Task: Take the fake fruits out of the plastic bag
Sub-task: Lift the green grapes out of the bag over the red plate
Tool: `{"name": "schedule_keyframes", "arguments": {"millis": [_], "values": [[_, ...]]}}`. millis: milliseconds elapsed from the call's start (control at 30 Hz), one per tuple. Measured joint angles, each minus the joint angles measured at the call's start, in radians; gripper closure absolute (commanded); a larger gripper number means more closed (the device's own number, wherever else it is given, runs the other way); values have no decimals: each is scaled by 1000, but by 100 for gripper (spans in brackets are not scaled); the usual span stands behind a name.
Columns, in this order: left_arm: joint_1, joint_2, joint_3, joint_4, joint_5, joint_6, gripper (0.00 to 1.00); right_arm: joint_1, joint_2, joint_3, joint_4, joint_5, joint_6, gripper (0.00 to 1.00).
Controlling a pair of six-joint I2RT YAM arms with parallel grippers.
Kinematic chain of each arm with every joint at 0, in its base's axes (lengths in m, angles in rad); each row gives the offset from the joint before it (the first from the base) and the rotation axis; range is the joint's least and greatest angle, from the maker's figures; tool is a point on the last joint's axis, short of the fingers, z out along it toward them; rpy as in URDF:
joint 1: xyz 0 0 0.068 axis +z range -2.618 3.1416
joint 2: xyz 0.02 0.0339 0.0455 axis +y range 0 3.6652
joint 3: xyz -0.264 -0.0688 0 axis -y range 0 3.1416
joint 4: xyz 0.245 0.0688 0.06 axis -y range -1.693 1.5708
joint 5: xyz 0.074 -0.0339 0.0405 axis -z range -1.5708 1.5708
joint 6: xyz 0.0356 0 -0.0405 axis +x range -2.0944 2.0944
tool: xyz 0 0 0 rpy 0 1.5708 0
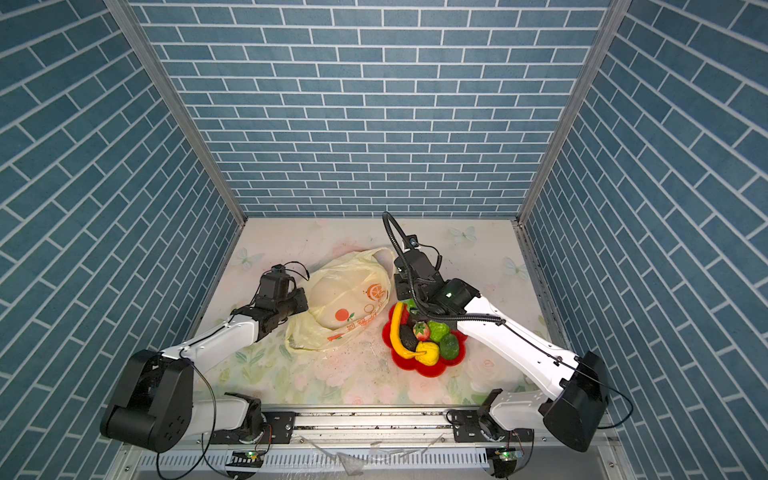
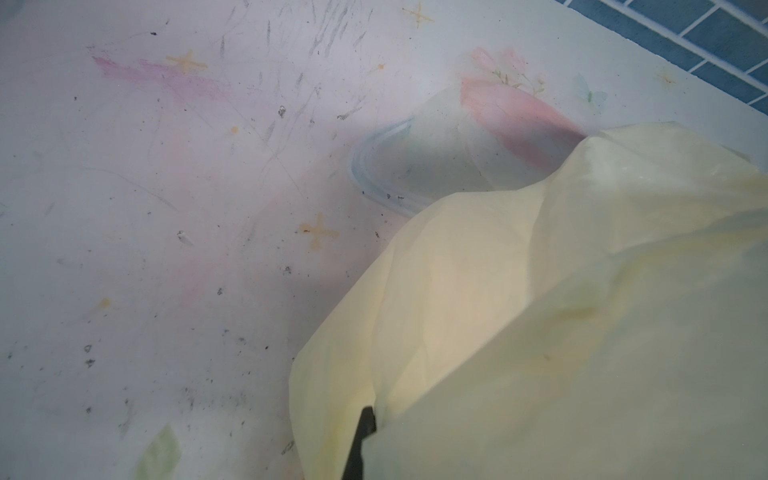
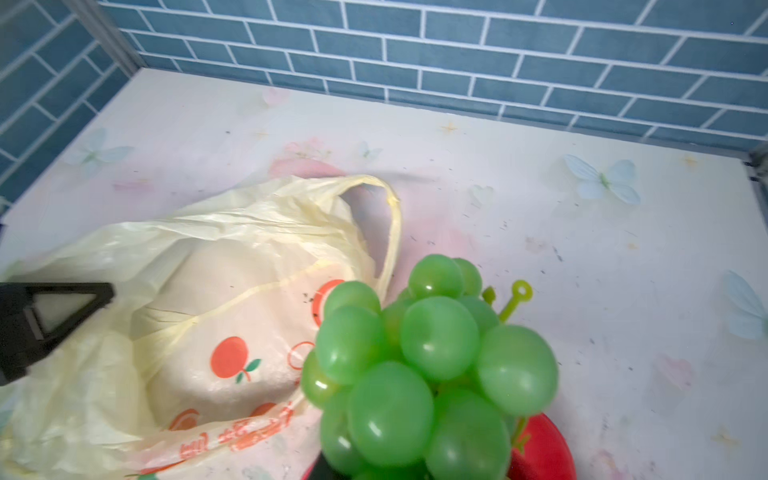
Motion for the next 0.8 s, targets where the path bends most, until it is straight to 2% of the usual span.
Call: {"name": "schedule_keyframes", "arguments": {"millis": [333, 600, 700, 800], "values": [[0, 1, 0, -1, -4, 6, 100, -77, -35, -87, -137, 137, -37, 75], [0, 1, 0, -3, -6, 7, 100, -93, 1, -124, -175, 246, -78, 75], [0, 1, 0, -3, -6, 8, 100, -92, 31, -138, -162, 254, -109, 75], [0, 1, 0, -6, -7, 10, 100, -93, 55, -163, -127, 211, -159, 74]]}}
